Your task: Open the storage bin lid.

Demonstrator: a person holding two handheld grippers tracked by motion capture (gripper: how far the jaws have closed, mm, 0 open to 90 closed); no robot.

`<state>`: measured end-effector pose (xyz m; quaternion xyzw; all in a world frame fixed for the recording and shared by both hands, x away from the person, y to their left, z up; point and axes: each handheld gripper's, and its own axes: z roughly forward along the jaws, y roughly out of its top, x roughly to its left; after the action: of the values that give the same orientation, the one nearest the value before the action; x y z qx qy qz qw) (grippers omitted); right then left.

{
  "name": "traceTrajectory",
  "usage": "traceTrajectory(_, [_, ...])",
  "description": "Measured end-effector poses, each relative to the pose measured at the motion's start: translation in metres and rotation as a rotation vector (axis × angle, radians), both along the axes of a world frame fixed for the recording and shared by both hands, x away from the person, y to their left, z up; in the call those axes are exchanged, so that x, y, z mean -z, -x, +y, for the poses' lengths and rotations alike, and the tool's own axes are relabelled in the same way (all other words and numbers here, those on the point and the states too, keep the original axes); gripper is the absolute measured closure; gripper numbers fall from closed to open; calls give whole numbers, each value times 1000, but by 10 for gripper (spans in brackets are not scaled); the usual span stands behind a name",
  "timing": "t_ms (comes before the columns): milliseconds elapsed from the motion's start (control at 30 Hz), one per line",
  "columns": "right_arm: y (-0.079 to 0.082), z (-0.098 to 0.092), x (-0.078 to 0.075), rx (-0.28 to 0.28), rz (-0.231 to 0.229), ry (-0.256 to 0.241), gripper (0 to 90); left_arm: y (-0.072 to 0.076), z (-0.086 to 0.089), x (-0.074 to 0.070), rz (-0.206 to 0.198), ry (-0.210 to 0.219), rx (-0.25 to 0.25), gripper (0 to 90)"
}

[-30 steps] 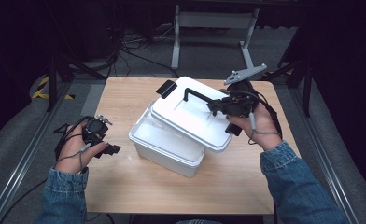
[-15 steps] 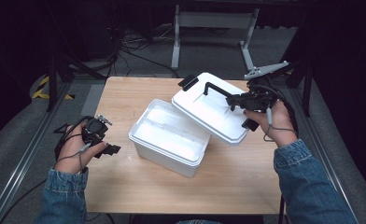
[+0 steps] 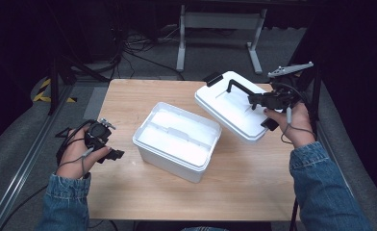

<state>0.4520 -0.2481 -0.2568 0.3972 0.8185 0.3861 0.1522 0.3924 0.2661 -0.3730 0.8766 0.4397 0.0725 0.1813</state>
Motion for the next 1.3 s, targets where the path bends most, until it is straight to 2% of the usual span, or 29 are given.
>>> traceTrajectory(67, [-5,-8,4,31,8,-1,846,0,0,0,0,-1,0,197])
traceTrajectory(200, [-10,-16,9,57,5,7,845,0,0,0,4,-1,4,197])
traceTrajectory(533, [-25,-34,30,120,54,19,845,0,-1,1,2,-3,5,197])
traceTrajectory(800, [-31,-40,50,152,82,36,845,0,-1,1,2,-6,3,197])
traceTrajectory(1300, [-35,-45,91,169,117,63,845,-1,-1,2,5,-11,10,197])
